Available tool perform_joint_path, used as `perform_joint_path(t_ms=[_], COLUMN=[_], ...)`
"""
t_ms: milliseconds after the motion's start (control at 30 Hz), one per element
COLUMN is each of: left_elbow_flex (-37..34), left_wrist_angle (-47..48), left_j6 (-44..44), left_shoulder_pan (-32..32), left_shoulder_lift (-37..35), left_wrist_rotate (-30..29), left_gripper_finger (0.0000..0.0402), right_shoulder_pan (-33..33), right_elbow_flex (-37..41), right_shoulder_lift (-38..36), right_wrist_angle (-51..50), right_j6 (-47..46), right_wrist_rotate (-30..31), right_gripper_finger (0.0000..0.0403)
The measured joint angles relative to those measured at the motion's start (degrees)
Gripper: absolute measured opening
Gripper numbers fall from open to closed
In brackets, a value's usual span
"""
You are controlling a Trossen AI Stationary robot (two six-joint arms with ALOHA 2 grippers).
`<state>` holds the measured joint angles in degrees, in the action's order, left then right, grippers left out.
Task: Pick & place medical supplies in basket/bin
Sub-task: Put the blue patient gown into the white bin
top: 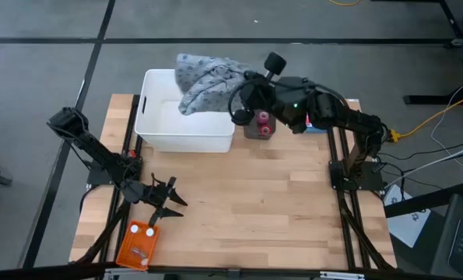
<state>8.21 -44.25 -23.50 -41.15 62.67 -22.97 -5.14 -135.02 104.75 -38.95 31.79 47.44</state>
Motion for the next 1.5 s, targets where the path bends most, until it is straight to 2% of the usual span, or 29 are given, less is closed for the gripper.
perform_joint_path(t_ms=[100, 300, 600, 733, 1100, 1267, 1500], left_elbow_flex=[0.0, 0.0, 0.0, 0.0, 0.0, 0.0, 0.0], left_wrist_angle=[0.0, 0.0, 0.4, 0.8, 0.8, 0.7, 0.7], left_j6=[0.1, 0.2, 0.3, 0.1, 0.1, 0.1, 0.1], left_shoulder_pan=[0.0, 0.0, 0.0, 0.0, -0.1, -0.1, -0.1], left_shoulder_lift=[0.0, 0.0, 0.0, 0.0, 0.0, 0.0, 0.0], left_wrist_rotate=[0.0, 0.0, -0.1, 0.0, -0.3, -0.6, -0.6], left_gripper_finger=[0.0187, 0.0187, 0.0187, 0.0187, 0.0187, 0.0187, 0.0187], right_shoulder_pan=[1.7, 4.7, 8.1, 10.2, 14.8, 17.4, 19.3], right_elbow_flex=[0.0, 0.0, 0.0, 0.0, 0.0, 0.0, 0.0], right_shoulder_lift=[0.5, 3.5, 10.4, 12.1, 16.8, 17.9, 20.1], right_wrist_angle=[3.6, 3.9, 3.6, 3.3, -6.3, -11.9, -14.7], right_j6=[-0.5, -4.1, -4.0, -6.1, -14.8, -18.1, -19.4], right_wrist_rotate=[-5.4, -13.1, -16.2, -21.3, -33.6, -43.3, -44.3], right_gripper_finger=[0.0013, 0.0013, 0.0013, 0.0013, 0.0013, 0.0013, 0.0013])
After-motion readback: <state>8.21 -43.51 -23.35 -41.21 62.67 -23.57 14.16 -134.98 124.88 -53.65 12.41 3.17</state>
